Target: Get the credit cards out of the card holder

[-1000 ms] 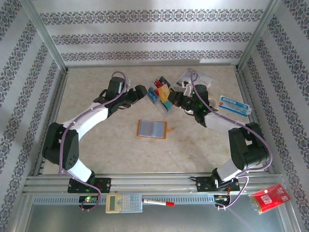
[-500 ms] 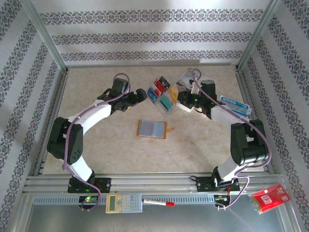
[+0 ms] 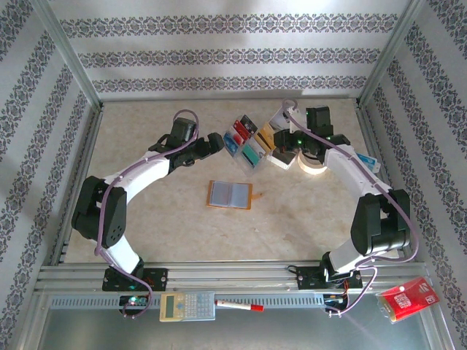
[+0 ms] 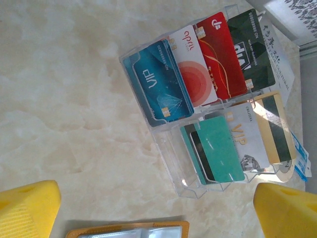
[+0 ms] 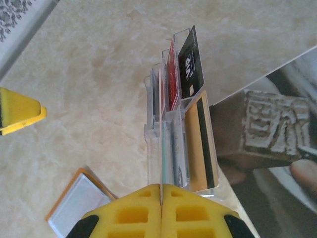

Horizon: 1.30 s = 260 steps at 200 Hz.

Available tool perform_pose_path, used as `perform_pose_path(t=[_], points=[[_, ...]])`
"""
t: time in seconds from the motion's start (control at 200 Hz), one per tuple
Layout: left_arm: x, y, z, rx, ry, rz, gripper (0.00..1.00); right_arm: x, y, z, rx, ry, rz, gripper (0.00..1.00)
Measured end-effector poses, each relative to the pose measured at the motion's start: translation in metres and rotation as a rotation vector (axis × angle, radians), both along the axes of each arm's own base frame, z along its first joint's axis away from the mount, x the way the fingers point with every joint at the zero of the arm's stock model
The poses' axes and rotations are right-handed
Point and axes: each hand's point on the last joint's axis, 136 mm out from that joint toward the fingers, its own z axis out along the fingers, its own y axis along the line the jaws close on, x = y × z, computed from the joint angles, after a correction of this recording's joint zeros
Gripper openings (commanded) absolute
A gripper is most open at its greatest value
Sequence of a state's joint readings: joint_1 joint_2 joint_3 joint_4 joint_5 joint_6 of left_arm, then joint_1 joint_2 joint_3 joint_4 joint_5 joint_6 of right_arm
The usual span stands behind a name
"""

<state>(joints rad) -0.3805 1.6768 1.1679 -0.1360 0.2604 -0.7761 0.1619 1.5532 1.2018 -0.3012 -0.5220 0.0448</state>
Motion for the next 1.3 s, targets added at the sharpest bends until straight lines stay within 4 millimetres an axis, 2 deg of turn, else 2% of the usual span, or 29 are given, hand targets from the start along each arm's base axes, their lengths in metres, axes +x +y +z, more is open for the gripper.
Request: perform_pose_path(t=[0.165, 0.35, 0.465, 0.625, 1.084, 1.299], points=[[-0.003, 0.001, -0.007, 0.013, -0.001, -0.013, 1.0, 0.014, 0.008, -0.005, -0.107, -0.008, 0.048, 0.0], [-0.003, 0.001, -0.008, 0.029, -0.009, -0.028, 1.0, 0.033, 0.018, -0.027, -0.195, 0.025, 0.066, 0.0], [-0.003, 0.001, -0.008, 0.035, -0.013, -0.034, 1.0, 0.037, 0.016, -0.038, -0.231, 0.047, 0.056, 0.0], [-0.004, 0.0, -0.008, 0.027, -0.011, -0.043, 1.0, 0.046, 0.012, -0.039, -0.259, 0.044, 0.03, 0.0], [-0.005, -0.005, -0.019, 0.01, 0.009, -0.064, 1.0, 0.049, 0.015, -0.047, -0.273, 0.062, 0.014, 0.0], [-0.01, -0.003, -0.027, 0.014, 0.023, -0.064, 1.0, 0.05, 0.014, -0.047, -0.277, 0.06, 0.009, 0.04]])
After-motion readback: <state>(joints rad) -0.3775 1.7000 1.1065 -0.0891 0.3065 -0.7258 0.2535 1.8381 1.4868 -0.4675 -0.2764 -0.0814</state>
